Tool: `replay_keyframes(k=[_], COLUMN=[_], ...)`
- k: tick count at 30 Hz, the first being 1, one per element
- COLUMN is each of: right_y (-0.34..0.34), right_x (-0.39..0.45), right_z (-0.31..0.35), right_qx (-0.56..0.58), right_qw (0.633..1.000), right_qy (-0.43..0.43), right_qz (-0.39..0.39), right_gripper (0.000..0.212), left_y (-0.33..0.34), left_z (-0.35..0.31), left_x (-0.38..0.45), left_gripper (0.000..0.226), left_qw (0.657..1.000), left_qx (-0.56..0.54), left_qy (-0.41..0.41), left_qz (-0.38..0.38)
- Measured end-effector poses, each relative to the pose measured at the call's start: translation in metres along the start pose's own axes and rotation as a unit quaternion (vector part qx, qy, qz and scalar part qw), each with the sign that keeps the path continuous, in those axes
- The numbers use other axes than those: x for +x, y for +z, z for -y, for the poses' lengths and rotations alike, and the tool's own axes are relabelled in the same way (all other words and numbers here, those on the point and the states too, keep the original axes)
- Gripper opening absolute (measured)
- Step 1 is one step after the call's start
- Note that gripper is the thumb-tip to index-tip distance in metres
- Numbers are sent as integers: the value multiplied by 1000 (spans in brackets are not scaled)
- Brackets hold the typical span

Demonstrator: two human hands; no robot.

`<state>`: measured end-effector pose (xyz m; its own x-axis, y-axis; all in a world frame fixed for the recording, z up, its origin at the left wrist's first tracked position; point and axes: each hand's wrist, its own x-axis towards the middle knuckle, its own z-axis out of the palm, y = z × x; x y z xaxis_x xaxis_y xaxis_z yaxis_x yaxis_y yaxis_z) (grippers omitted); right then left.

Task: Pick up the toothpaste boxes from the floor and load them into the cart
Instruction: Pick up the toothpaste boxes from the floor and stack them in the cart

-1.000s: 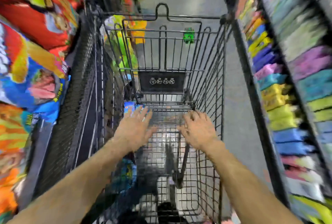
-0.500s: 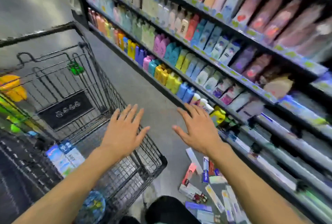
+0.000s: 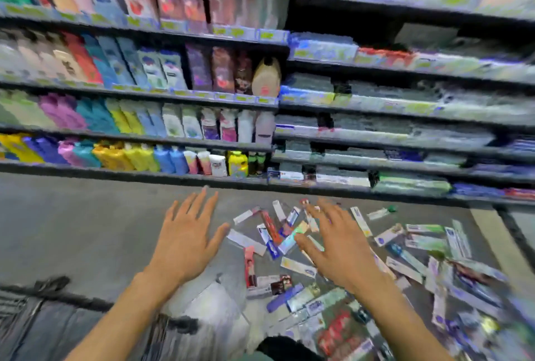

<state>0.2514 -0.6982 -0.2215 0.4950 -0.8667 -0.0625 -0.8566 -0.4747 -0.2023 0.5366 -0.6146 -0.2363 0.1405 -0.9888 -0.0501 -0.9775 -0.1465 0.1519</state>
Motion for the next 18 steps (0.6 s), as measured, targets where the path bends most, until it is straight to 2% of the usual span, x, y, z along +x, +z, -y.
replay_keyframes(k=[7, 11, 14, 18], right_y=[6, 13, 23, 30], right_x=[-24, -26, -28, -21], right_z=[-70, -84, -89, -91], right_qx=[44, 70, 89, 95], right_qw=[994, 986, 977, 963], right_qy=[95, 151, 186, 245], right_qz=[-8, -14, -51, -60], right_gripper=[77, 74, 66, 68], left_y=[6, 7, 7, 10], left_z=[-61, -74, -84, -102], left_x=[57, 89, 117, 159], left_gripper=[85, 90, 92, 93], left_qw=[994, 987, 979, 963], left_qx=[38, 70, 86, 97], left_qy=[88, 122, 163, 231], left_qz=[56, 80, 91, 104])
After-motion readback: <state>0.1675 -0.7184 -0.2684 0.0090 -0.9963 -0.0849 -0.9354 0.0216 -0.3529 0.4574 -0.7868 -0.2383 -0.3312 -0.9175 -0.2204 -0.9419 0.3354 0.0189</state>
